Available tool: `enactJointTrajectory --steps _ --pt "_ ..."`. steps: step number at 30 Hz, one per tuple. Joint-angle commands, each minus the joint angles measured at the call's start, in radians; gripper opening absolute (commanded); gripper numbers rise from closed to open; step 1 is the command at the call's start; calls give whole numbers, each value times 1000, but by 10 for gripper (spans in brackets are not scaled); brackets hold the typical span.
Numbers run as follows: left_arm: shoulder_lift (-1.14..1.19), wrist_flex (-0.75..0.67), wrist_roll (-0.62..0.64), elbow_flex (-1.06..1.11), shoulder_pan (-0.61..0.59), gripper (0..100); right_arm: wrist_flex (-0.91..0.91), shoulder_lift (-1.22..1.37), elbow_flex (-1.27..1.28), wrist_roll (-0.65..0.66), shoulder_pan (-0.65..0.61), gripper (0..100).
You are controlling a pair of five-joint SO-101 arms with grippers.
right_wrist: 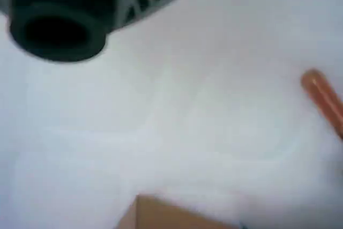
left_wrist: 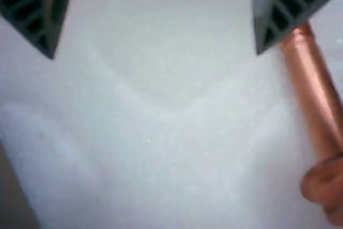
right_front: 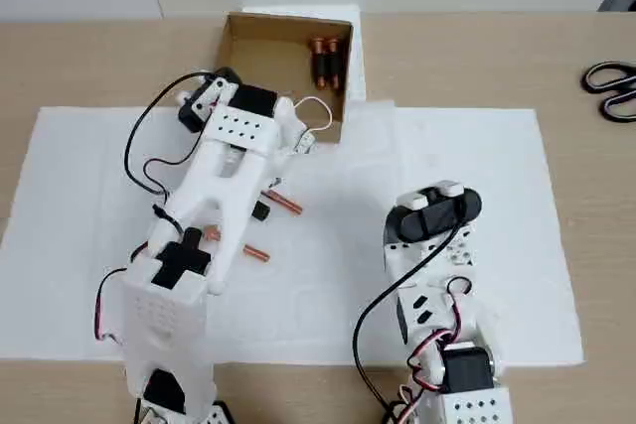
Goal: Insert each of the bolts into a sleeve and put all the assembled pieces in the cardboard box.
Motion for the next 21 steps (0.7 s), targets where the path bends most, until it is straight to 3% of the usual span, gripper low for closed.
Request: enactJointTrajectory --steps 1,21 --pt "-3 25 8 -42 -3 242 5 -16 6 0 7 4" --pt "0 58 9 -27 -77 242 1 -16 6 0 7 4"
